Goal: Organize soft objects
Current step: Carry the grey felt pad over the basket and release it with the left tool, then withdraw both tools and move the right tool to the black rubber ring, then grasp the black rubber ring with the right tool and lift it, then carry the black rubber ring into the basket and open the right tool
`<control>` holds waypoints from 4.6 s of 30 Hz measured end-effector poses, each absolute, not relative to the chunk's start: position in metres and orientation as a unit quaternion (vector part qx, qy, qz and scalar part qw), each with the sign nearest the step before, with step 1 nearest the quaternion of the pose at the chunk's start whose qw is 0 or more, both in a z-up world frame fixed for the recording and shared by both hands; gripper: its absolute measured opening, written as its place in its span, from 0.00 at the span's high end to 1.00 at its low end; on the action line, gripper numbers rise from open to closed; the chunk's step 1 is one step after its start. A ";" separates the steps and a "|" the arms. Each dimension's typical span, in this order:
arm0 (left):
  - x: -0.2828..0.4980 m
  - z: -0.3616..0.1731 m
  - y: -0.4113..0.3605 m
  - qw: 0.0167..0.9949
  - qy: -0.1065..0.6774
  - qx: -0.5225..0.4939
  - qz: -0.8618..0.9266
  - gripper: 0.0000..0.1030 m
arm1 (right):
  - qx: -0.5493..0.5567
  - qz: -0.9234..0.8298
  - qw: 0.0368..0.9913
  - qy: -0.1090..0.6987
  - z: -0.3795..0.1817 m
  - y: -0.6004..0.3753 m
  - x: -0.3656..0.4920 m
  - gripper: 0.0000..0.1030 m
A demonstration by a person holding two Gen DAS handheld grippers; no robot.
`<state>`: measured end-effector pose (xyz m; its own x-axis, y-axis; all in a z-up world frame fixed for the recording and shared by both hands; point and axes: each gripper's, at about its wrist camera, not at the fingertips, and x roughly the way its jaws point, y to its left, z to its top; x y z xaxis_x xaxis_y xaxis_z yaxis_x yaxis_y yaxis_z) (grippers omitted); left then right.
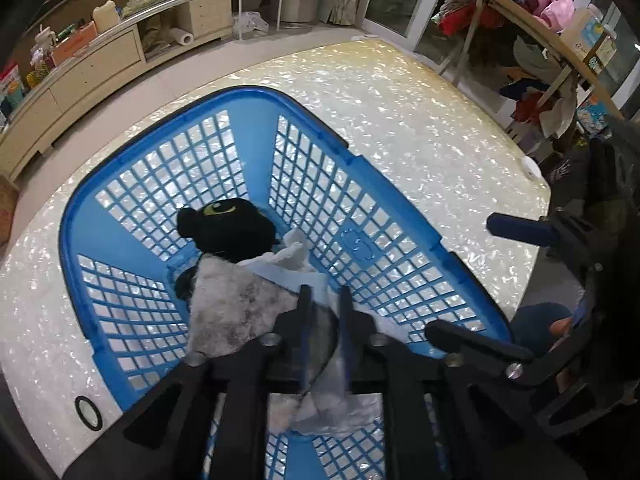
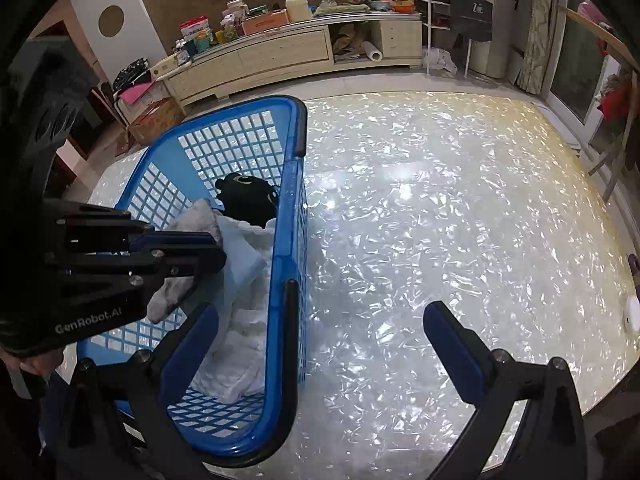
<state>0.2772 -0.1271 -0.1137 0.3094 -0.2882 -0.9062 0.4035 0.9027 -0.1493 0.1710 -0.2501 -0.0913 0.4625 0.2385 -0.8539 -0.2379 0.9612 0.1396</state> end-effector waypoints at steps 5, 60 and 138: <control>0.264 -0.094 -0.122 0.825 0.521 0.060 -0.209 0.52 | -0.002 0.137 0.859 0.493 -0.087 -0.255 0.167 0.00; 0.093 -0.089 0.211 0.876 0.476 -0.071 0.034 0.00 | -0.134 0.287 0.825 0.467 -0.082 0.010 0.146 0.00; 0.205 -0.128 0.103 0.848 0.524 -0.046 -0.059 0.00 | -0.086 0.199 0.846 0.487 -0.087 -0.136 0.183 0.93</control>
<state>0.2055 0.1034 -0.1284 0.4431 -0.1479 -0.8842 0.0521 0.9889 -0.1393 0.1830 -0.1363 -0.0875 0.4460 0.2529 -0.8585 -0.4199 0.9063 0.0489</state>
